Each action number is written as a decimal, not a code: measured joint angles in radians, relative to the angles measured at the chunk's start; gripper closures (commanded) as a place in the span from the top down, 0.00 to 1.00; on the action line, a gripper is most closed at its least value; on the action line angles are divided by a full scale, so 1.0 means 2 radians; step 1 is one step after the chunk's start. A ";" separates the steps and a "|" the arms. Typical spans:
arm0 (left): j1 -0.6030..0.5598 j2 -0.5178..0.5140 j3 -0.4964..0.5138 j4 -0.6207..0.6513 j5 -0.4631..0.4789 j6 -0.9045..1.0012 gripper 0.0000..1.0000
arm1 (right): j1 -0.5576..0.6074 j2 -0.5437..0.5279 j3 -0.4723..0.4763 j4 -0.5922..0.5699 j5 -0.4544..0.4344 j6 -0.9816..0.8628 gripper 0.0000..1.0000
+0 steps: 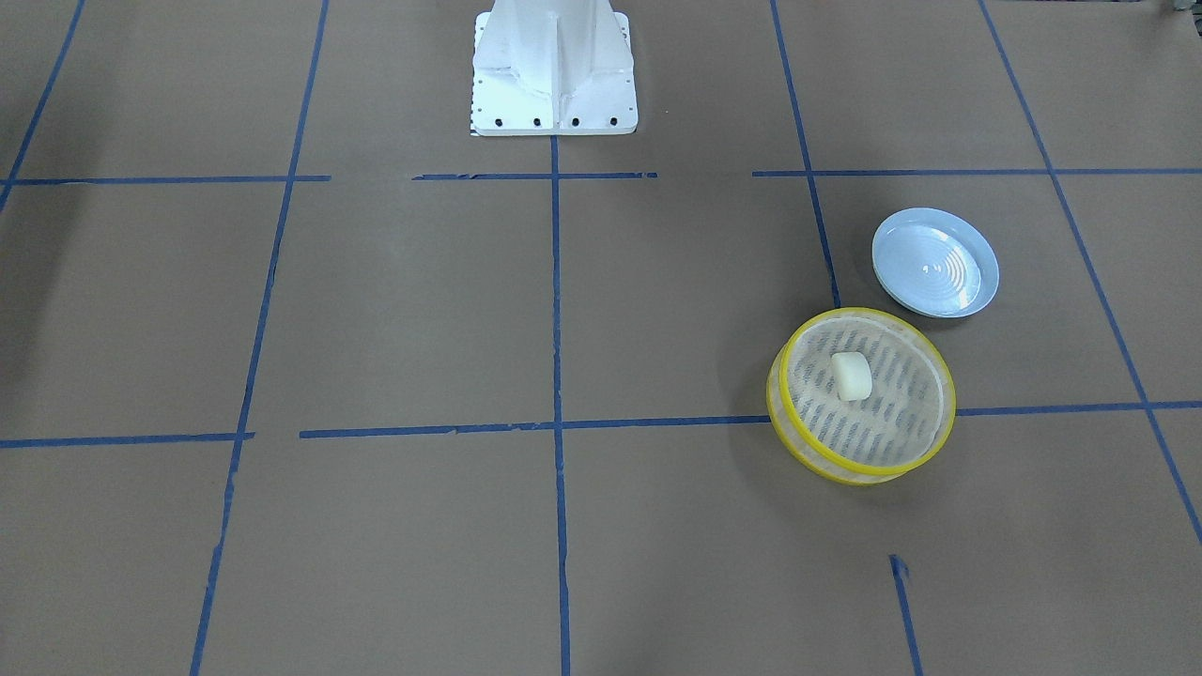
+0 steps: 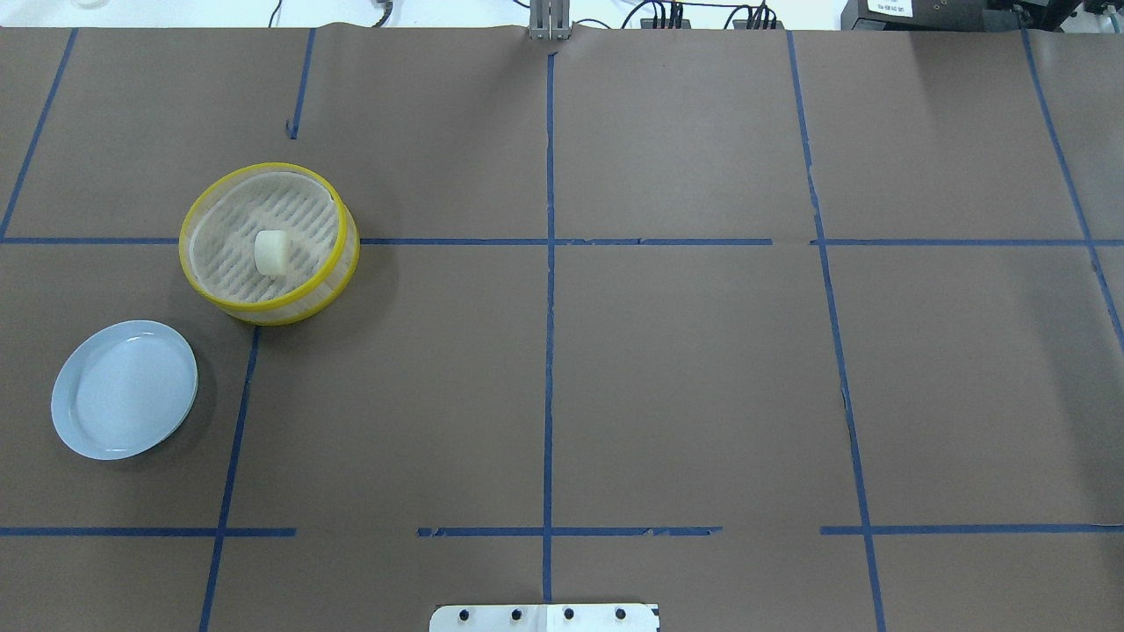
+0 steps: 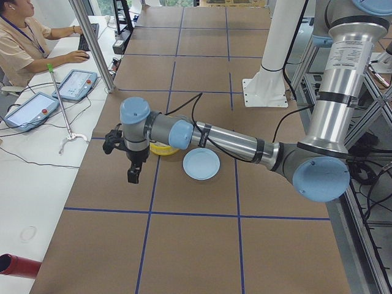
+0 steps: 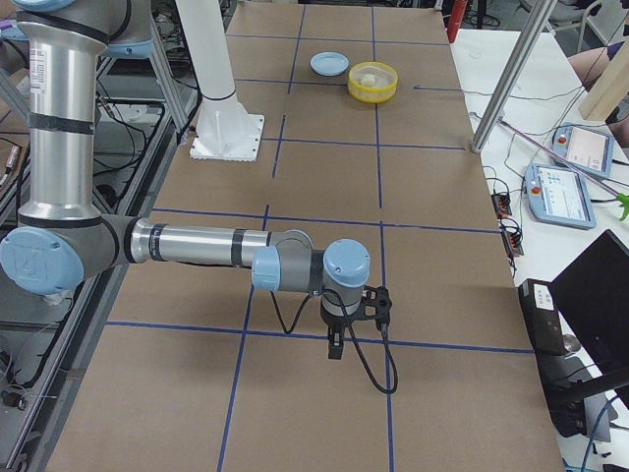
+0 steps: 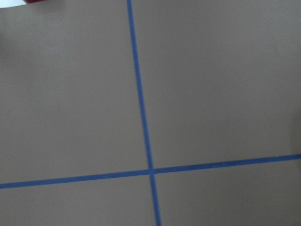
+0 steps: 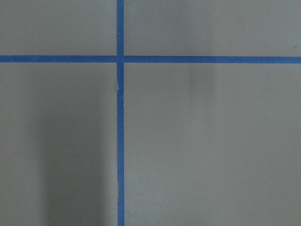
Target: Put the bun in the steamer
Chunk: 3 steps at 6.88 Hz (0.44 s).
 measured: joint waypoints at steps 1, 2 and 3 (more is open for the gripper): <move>-0.010 0.009 -0.006 0.021 -0.009 0.006 1.00 | 0.000 0.000 0.000 0.000 0.000 0.000 1.00; -0.013 0.017 -0.026 0.048 -0.025 0.001 1.00 | 0.000 0.000 0.000 0.000 0.000 0.000 1.00; -0.014 0.027 -0.043 0.067 -0.038 -0.003 1.00 | 0.000 0.000 0.000 0.000 0.000 0.000 1.00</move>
